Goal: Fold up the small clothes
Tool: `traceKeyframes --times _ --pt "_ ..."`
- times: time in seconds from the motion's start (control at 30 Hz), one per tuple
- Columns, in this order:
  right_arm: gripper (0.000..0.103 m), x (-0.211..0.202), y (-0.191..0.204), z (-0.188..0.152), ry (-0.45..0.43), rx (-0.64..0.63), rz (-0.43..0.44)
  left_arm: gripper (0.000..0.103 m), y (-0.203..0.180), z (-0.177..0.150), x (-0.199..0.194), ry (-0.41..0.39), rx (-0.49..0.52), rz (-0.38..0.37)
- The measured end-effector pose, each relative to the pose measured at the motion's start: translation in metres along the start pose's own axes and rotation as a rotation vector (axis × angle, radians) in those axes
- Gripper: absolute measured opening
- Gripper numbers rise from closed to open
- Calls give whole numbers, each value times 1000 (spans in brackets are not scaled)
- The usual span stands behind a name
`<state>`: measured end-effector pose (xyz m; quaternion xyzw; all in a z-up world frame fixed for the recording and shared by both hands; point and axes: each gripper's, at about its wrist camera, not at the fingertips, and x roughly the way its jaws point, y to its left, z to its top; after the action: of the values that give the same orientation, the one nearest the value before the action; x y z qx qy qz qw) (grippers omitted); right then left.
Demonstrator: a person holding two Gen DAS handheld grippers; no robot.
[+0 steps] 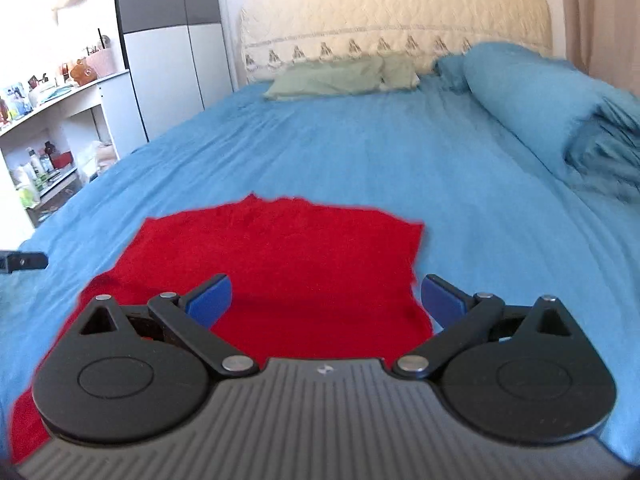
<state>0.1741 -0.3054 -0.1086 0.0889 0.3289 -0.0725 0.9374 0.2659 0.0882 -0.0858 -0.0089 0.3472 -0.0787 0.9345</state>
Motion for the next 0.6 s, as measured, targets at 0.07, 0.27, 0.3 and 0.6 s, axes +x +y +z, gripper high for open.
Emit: traceKeyframes --times 0.07,0.27,0.3,0.6 --pt "103 -34 -4 -14 48 35 -10 103 5 -23 -23 47 -31 -9" --pt "103 -104 -17 -77 176 56 -63 101 18 -100 -44 221 -186 -84" --pt "103 -107 -19 -87 199 61 -66 99 21 -112 -46 247 -221 -101" --pt "103 -126 -26 -149 365 62 -85 87 23 -149 -31 334 -233 -151"
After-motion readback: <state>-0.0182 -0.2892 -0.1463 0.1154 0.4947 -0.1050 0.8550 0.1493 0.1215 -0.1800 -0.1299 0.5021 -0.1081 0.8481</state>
